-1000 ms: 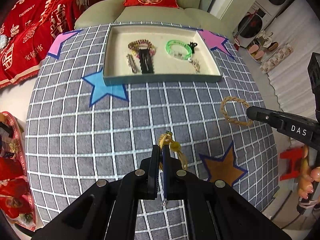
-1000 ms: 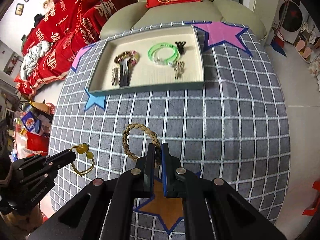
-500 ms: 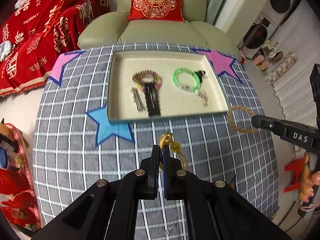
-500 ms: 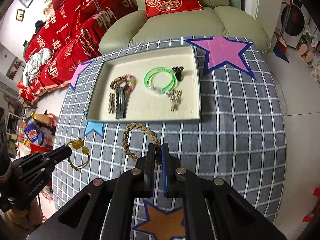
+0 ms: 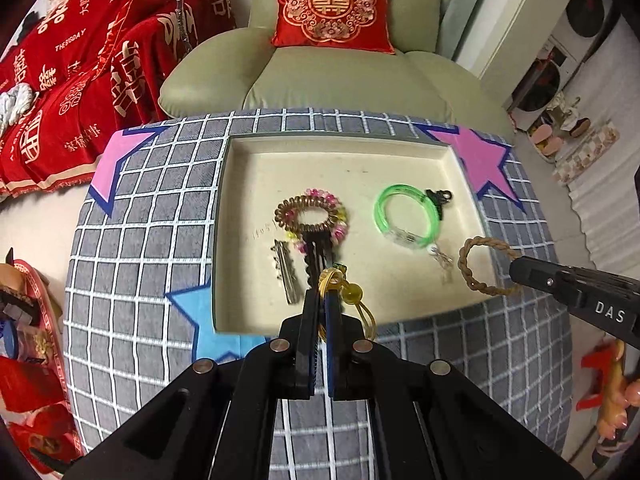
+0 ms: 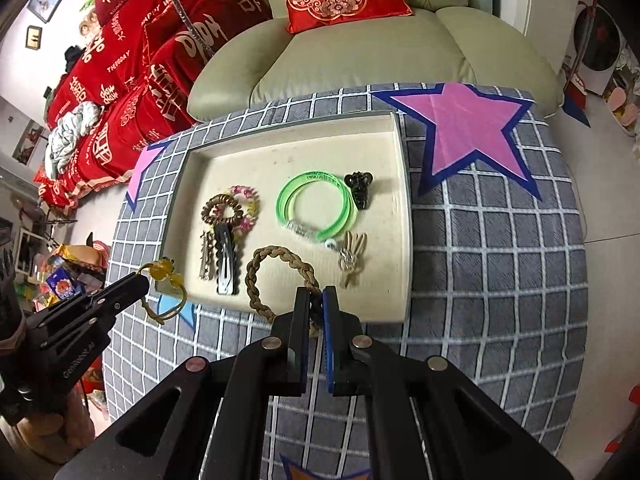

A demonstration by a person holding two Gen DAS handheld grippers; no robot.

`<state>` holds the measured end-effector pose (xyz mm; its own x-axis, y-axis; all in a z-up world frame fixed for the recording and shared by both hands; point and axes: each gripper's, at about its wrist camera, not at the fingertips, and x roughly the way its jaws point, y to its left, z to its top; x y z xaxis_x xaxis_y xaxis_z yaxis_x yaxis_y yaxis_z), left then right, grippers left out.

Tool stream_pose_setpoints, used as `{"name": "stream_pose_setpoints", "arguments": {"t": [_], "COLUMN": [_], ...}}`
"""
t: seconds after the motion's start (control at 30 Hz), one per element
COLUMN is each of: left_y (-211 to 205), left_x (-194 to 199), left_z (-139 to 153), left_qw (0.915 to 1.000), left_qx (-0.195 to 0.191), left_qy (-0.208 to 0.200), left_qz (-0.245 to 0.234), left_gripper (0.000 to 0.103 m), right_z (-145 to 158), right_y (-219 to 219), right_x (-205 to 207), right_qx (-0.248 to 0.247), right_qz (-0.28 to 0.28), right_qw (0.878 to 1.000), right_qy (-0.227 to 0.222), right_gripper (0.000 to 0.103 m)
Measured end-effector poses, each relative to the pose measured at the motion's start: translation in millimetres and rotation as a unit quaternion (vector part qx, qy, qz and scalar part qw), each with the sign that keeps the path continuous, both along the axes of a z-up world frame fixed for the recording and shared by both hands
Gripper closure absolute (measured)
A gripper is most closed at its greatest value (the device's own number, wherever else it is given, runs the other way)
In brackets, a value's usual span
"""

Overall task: Organize jewelry
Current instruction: 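Carry the yellow hair tie and braided bracelet over the tray with both tools, then open the right tool to drop the braided bracelet while the left drops the yellow hair tie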

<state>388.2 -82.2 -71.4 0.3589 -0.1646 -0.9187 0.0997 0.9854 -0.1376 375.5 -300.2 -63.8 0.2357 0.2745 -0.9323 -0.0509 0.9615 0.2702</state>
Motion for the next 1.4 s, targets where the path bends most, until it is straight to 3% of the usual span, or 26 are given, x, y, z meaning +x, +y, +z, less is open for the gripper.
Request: {"name": "stream_pose_setpoints", "arguments": {"t": [0.8,1.4], "left_y": [-12.4,-20.8], "left_x": [38.4,35.4], "left_z": [-79.0,-81.6], "left_qw": [0.9961,0.9928], "left_qx": [0.079,0.111], "left_qy": [0.040,0.045], "left_qz": [0.002,-0.007], "left_gripper": [0.092,0.092], "right_z": [-84.8,-101.3], "right_y": [24.4,32.8], "right_x": [39.6,37.8], "right_qx": [-0.020,-0.041], "right_qz": [0.011,0.034], "right_qw": [0.999,0.997], "right_qy": [0.045,0.062], "right_gripper": [0.097,0.094]}}
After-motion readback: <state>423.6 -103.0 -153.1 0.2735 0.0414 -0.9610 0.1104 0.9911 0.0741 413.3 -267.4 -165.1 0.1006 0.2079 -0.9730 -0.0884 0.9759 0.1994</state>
